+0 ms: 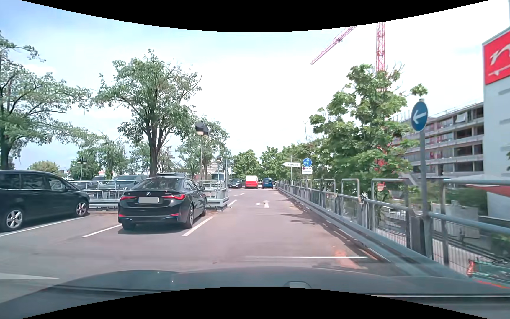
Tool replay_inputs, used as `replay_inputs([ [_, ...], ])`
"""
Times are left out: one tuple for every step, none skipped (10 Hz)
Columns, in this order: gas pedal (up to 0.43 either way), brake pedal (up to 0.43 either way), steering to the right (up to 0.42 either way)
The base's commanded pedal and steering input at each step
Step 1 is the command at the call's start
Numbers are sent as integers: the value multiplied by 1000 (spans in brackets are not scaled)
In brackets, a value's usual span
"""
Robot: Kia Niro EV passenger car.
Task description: Follow the waypoints while adhering to traffic rules and regulations
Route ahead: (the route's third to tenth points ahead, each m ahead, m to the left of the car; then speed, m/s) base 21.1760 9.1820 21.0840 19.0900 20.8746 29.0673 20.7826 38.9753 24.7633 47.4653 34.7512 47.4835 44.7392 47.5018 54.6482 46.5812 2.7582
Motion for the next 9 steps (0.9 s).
replay_inputs([
  [79, 0, -27],
  [79, 0, -27],
  [79, 0, -26],
  [79, 0, -19],
  [79, 0, -12],
  [79, 0, -12],
  [79, 0, -13],
  [79, 0, -13],
  [79, 0, -13],
])
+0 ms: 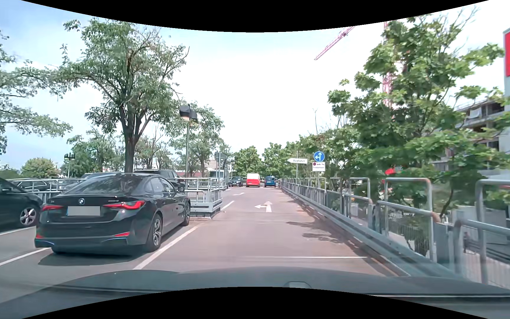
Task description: Follow the waypoints while adhering to traffic rules and regulations
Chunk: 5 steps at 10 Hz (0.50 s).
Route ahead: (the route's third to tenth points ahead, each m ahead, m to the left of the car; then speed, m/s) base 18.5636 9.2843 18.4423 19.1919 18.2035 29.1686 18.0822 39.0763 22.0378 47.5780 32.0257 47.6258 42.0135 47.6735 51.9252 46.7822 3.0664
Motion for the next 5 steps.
replay_inputs([
  [79, 0, -13],
  [79, 0, -13],
  [79, 0, -13],
  [67, 0, -14],
  [67, 0, -11],
])
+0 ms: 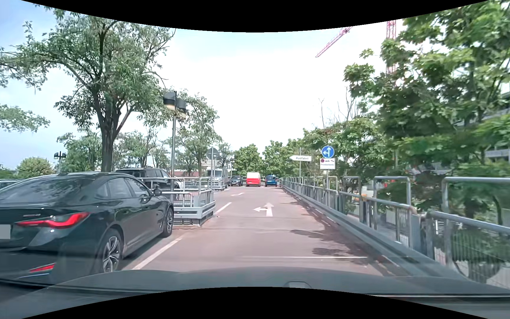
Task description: Follow the waypoints while adhering to traffic rules and regulations
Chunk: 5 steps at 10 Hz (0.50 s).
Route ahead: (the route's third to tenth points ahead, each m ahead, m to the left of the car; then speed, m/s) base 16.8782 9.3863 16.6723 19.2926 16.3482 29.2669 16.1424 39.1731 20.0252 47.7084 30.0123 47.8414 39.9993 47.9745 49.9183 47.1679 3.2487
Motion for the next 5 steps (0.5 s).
replay_inputs([
  [67, 0, -6],
  [59, 0, -1],
  [59, 0, -1],
  [47, 0, -1],
  [39, 0, -3],
])
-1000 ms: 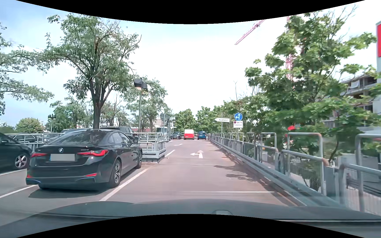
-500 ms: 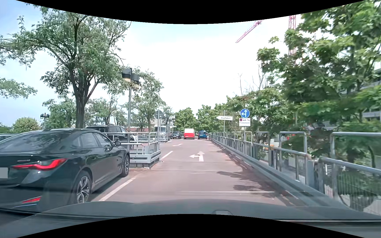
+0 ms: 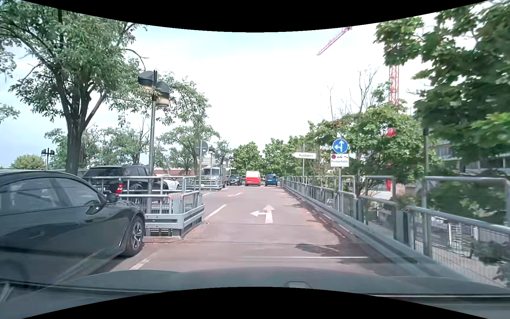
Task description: Follow the waypoints while adhering to traffic rules and regulations
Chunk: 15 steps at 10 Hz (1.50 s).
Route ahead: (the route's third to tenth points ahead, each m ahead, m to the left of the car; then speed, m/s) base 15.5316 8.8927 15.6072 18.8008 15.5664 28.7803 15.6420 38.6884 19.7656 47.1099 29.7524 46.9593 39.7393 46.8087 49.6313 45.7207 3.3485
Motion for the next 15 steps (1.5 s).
replay_inputs([
  [39, 0, -6],
  [28, 0, -8],
  [28, 0, -8],
  [28, 0, -8],
  [28, 0, -8],
  [28, 0, -7],
  [28, 0, -8],
  [20, 0, -8],
  [20, 0, -7],
  [20, 0, -8],
  [20, 0, -7],
  [8, 0, -7],
  [8, 0, -7],
  [8, 0, -8],
  [8, 0, -8],
])
